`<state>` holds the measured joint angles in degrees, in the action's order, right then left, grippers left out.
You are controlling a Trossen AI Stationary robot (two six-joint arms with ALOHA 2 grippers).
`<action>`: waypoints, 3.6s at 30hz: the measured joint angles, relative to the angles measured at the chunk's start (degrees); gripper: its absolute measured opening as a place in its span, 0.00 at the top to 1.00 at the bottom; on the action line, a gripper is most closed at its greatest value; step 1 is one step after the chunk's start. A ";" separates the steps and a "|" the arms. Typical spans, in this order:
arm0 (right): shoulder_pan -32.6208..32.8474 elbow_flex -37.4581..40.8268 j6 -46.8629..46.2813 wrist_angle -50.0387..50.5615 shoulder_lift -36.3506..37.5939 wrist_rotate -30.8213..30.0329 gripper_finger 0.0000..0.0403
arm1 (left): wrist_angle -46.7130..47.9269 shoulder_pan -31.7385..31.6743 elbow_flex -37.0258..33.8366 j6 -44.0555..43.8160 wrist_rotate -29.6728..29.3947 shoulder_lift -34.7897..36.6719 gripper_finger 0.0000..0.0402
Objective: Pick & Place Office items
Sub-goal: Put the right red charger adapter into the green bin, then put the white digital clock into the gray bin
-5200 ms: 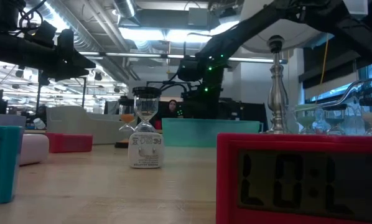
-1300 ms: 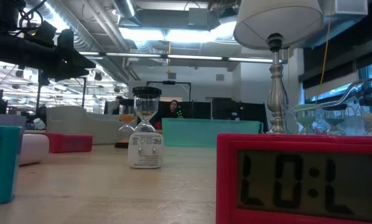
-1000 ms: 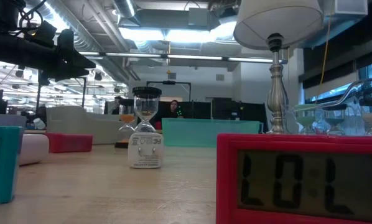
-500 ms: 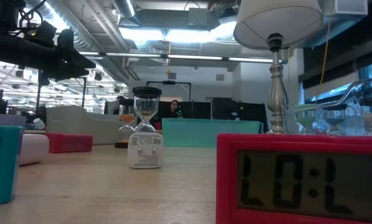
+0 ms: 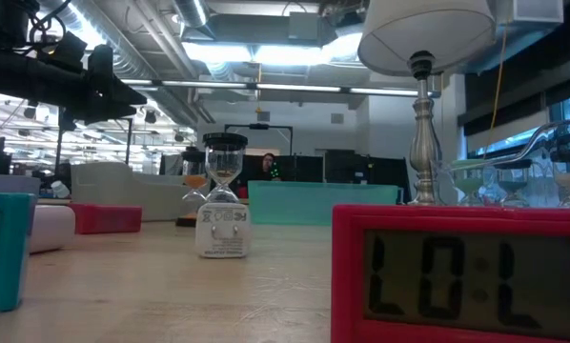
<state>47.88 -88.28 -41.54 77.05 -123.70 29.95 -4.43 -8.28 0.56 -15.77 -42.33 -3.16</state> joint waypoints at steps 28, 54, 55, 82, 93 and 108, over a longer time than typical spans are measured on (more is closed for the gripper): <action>-38.23 -20.92 8.49 1.96 0.02 -82.18 0.68 | 0.00 -0.01 0.00 0.00 0.02 0.00 0.53; -57.30 -9.89 18.65 -36.24 0.04 -63.15 0.68 | 0.00 -0.02 0.00 0.00 0.02 0.02 0.52; -57.50 -9.89 19.16 -36.42 0.04 -61.70 0.68 | 0.00 -0.02 0.00 0.00 0.00 0.02 0.52; -59.27 -5.41 20.98 -37.46 0.04 -51.89 0.66 | 0.00 -0.01 0.00 0.00 0.01 0.02 0.53; -59.34 -7.16 21.36 -35.81 0.02 -54.83 0.42 | 0.00 -0.02 0.00 0.00 0.01 0.02 0.53; -45.87 -16.73 22.51 -14.60 12.10 -48.34 0.34 | 0.04 -0.02 0.00 0.00 0.01 0.02 0.52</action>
<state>2.00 -105.01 -19.03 62.45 -111.60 -18.39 -4.39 -8.29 0.56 -15.77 -42.31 -3.14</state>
